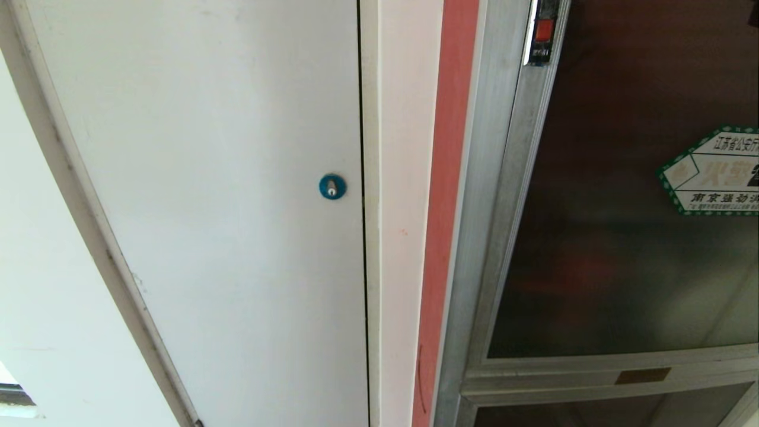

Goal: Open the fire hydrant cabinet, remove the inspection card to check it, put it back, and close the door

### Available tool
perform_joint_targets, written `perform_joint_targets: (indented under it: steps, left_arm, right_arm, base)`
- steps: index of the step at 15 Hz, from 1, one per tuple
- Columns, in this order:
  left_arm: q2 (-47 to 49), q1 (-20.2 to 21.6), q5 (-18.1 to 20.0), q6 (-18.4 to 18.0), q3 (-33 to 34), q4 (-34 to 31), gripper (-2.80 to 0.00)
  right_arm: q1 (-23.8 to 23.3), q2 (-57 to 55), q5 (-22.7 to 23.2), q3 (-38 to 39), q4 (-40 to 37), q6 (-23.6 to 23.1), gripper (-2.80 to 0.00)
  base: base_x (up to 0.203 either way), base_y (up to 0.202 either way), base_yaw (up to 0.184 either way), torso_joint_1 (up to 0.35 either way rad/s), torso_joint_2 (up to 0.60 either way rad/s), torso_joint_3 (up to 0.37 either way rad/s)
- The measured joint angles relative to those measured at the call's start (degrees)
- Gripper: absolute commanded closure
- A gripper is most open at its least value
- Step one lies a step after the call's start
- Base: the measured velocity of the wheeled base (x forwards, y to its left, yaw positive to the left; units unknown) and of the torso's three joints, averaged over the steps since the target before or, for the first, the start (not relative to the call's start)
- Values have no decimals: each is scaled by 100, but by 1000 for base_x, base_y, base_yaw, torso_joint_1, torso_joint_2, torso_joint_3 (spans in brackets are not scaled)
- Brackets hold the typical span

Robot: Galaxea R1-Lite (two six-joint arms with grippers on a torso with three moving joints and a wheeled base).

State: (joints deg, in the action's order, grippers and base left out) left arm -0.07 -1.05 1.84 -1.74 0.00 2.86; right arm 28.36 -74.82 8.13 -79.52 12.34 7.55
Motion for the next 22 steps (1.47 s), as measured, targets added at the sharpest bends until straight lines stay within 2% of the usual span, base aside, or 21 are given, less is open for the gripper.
perform_joint_targets:
  steps: [5, 11, 13, 18, 22]
  left_arm:
    - [0, 0, 0, -2, 0, -2, 0]
    - [0, 1, -1, -2, 0, -2, 0]
    - [0, 1, 0, -2, 0, -2, 0]
    - [0, 0, 0, -2, 0, -2, 0]
    - [0, 0, 0, -3, 0, 1, 0]
  right_arm:
    - [-137, 799, -50, 677, -11, -6, 0]
    - [-1243, 2272, -190, 1683, -89, -24, 0]
    - [-1624, 2896, -210, 1830, -480, -35, 0]
    - [-2331, 4477, -216, 2016, -2066, -112, 0]
    - [-2770, 5589, -186, 2751, -2570, -403, 0]
  base:
    - [0, 0, 0, 0, 0, 0]
    - [0, 0, 0, 0, 0, 0]
    - [0, 0, 0, 0, 0, 0]
    - [0, 0, 0, 0, 0, 0]
    - [0, 0, 0, 0, 0, 0]
